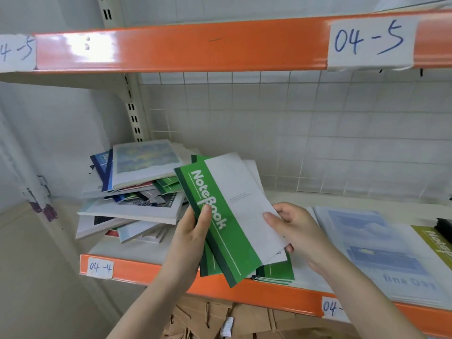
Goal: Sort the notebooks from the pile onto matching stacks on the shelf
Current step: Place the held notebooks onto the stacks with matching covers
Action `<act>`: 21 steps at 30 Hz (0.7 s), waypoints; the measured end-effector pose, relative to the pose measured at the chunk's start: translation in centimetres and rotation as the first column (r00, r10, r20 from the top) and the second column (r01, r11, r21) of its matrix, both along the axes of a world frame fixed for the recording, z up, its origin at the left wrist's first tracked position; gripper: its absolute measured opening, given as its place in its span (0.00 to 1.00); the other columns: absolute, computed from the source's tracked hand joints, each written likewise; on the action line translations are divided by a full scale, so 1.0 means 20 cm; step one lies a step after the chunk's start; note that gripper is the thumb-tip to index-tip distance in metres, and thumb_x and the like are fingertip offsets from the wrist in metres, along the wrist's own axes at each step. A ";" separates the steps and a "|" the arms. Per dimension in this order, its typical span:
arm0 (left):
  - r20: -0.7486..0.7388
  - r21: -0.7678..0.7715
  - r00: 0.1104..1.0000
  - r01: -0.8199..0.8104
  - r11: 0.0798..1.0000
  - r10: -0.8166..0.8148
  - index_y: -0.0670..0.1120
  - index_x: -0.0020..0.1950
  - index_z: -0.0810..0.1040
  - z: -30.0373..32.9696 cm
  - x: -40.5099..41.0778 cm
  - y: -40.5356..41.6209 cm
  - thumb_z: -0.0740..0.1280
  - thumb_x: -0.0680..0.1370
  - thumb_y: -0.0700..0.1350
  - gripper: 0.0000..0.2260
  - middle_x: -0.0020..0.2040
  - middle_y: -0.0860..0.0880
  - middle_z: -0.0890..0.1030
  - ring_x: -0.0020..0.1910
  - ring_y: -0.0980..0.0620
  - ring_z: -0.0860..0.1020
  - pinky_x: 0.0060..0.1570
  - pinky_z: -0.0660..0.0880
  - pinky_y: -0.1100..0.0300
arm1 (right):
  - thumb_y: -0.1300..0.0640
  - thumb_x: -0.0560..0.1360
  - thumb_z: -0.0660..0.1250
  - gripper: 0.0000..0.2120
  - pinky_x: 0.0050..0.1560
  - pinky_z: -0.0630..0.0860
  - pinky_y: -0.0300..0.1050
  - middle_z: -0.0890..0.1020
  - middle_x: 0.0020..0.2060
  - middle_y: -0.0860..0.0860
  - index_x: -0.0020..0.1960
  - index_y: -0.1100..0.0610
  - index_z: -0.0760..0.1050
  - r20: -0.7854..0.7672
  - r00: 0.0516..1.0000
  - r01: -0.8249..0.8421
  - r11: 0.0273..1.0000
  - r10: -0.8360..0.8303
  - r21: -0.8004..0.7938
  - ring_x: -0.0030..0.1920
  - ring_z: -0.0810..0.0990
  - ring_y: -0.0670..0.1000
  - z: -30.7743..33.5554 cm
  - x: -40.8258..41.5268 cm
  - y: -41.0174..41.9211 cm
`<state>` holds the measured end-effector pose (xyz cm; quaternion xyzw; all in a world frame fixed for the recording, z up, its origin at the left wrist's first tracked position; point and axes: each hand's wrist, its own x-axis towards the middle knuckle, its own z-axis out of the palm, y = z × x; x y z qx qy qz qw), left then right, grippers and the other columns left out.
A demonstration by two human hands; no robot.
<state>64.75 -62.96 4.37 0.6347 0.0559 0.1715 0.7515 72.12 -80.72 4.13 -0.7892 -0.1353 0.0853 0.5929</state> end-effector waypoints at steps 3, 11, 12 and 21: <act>-0.055 -0.055 0.998 0.037 0.998 -0.041 0.54 0.57 0.76 -0.04 0.03 -0.05 0.56 0.81 0.50 0.10 0.48 0.53 0.85 0.47 0.51 0.83 0.43 0.80 0.53 | 0.57 0.78 0.63 0.05 0.32 0.72 0.40 0.83 0.42 0.52 0.49 0.57 0.76 0.006 0.988 0.157 0.988 -0.157 0.007 0.38 0.81 0.48 -0.02 0.02 -0.10; 0.099 0.114 0.965 -0.254 0.961 0.243 0.58 0.49 0.74 -0.02 0.11 0.04 0.61 0.81 0.45 0.07 0.46 0.55 0.81 0.50 0.47 0.81 0.47 0.79 0.40 | 0.61 0.80 0.57 0.14 0.29 0.71 0.38 0.79 0.52 0.55 0.65 0.59 0.70 0.207 0.922 0.379 0.870 -0.326 -0.316 0.37 0.76 0.48 -0.07 0.04 -0.37; 0.126 0.121 0.953 -0.289 0.950 0.275 0.58 0.48 0.73 -0.01 0.11 0.06 0.61 0.81 0.46 0.06 0.47 0.55 0.81 0.50 0.48 0.81 0.48 0.79 0.39 | 0.59 0.81 0.57 0.16 0.34 0.75 0.41 0.79 0.53 0.55 0.68 0.59 0.67 0.198 0.934 0.355 0.847 -0.298 -0.395 0.40 0.78 0.50 -0.08 0.02 -0.38; 0.116 0.151 0.950 -0.304 0.941 0.289 0.57 0.49 0.73 -0.07 0.12 0.00 0.61 0.81 0.45 0.06 0.45 0.59 0.81 0.50 0.50 0.80 0.51 0.78 0.39 | 0.52 0.81 0.55 0.17 0.52 0.71 0.43 0.71 0.61 0.51 0.67 0.54 0.69 0.473 0.880 0.412 0.571 -0.047 -0.710 0.61 0.71 0.50 -0.09 0.01 -0.34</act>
